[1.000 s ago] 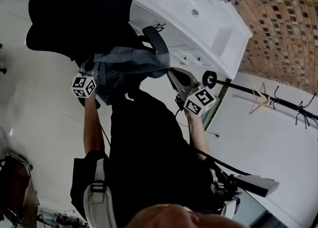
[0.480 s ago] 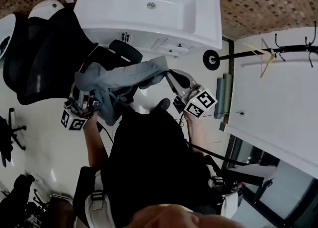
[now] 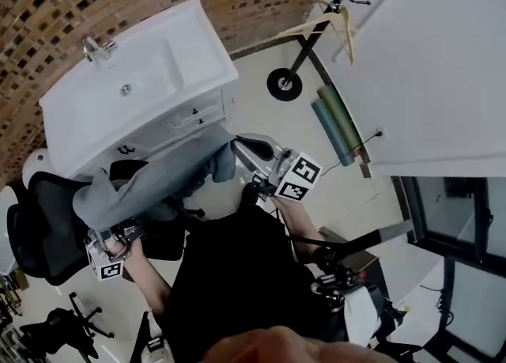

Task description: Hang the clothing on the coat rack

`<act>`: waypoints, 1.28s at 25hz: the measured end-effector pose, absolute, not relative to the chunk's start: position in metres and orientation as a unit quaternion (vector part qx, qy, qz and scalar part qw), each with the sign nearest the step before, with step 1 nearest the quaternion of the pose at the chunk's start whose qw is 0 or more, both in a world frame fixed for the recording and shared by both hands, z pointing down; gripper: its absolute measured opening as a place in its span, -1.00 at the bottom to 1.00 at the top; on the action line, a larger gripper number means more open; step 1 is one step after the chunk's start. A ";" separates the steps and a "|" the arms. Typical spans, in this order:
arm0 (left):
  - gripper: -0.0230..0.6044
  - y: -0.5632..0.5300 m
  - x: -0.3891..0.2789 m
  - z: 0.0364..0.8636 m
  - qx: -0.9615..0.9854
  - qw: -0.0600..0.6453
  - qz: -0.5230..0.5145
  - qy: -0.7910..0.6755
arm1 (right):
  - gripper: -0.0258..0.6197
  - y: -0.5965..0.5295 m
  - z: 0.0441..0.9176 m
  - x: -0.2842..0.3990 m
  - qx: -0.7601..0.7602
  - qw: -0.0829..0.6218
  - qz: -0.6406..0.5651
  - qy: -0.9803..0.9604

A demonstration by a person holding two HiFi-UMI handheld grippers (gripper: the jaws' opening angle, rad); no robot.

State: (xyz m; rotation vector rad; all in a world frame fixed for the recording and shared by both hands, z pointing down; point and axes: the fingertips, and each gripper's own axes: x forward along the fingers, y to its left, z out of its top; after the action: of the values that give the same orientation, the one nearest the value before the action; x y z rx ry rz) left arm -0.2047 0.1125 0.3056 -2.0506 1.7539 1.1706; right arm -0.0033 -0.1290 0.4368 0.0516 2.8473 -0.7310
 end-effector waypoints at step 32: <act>-0.88 -0.475 -0.031 0.130 -0.830 0.118 0.519 0.166 | -0.88 -0.491 0.136 0.333 -0.318 0.252 0.124 0.906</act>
State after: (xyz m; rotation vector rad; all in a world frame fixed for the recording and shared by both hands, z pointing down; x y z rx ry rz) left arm -0.0312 -0.4749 0.1302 -2.4289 0.4847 1.5197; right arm 0.3332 -0.4906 0.1356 -0.8642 2.4634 0.3376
